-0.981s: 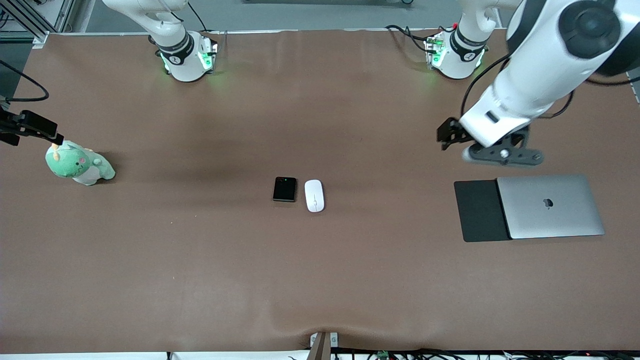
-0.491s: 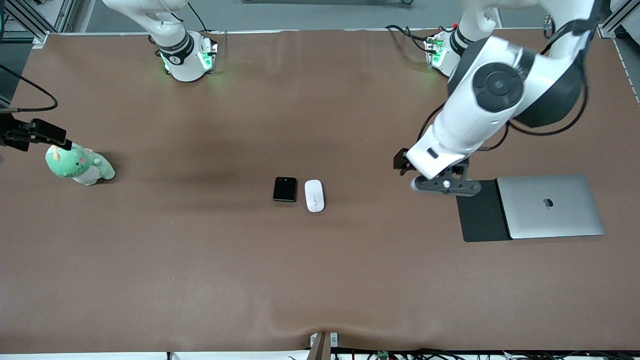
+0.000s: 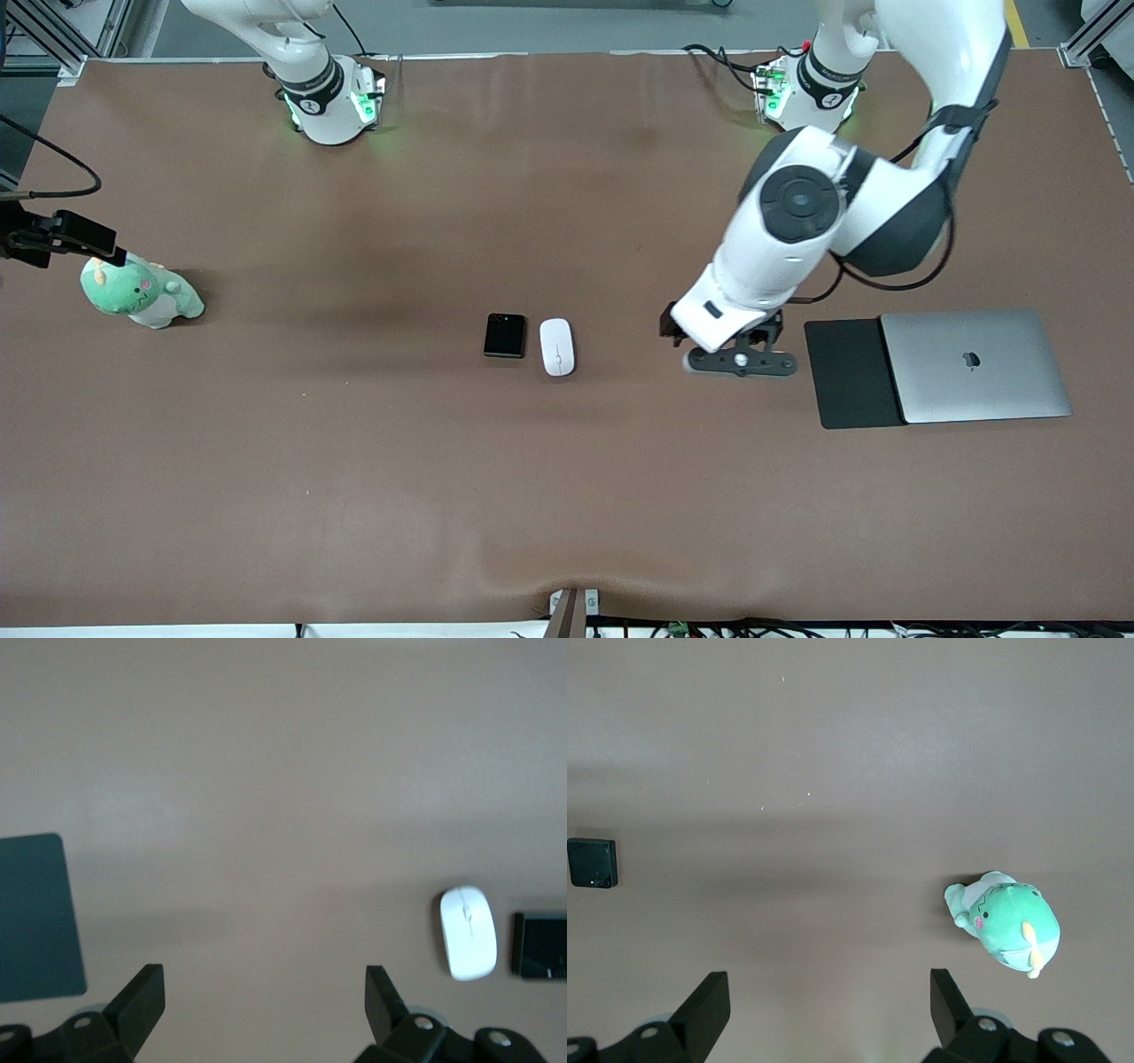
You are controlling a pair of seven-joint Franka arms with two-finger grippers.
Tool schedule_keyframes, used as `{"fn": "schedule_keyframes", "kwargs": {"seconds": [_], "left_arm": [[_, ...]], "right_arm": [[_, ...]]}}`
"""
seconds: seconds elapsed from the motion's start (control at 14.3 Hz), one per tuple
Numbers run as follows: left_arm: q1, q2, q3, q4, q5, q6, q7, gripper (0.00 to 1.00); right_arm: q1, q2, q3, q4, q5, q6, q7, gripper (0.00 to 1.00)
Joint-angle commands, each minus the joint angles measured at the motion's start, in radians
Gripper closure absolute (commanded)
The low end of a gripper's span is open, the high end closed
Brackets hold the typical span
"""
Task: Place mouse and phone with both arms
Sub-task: 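Move the left gripper toward the white mouse, then lower the left gripper onto the white mouse and close it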
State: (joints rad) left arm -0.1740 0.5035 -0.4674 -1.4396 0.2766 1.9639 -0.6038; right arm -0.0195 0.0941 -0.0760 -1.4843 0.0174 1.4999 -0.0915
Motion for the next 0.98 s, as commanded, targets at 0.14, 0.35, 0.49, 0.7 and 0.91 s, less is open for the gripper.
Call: {"fn": "schedule_keyframes", "kwargs": {"seconds": [0.14,0.35,0.49,0.7,0.91], "left_arm": [[-0.028,0.18,-0.086,0.07,0.157,0.125,-0.183,0.0],[-0.054,0.253,-0.086,0.071,0.185,0.232,-0.246,0.0],[-0.064,0.311,-0.089,0.096,0.254,0.26,-0.33,0.0],[-0.131,0.383,-0.088,0.139,0.334,0.263,-0.453,0.0],[-0.174,0.418,-0.08,0.149,0.386,0.279,-0.563,0.0]], "right_arm": [[-0.011,0.009,0.01,0.022,0.001,-0.009,-0.007,0.0],[-0.016,0.01,0.01,0.022,0.003,-0.009,-0.007,0.0],[-0.016,0.01,0.01,0.022,0.003,-0.009,-0.007,0.0],[-0.013,0.01,0.01,0.024,0.003,-0.009,-0.007,0.0],[-0.019,0.021,0.01,0.027,0.003,-0.009,-0.007,0.0]]}}
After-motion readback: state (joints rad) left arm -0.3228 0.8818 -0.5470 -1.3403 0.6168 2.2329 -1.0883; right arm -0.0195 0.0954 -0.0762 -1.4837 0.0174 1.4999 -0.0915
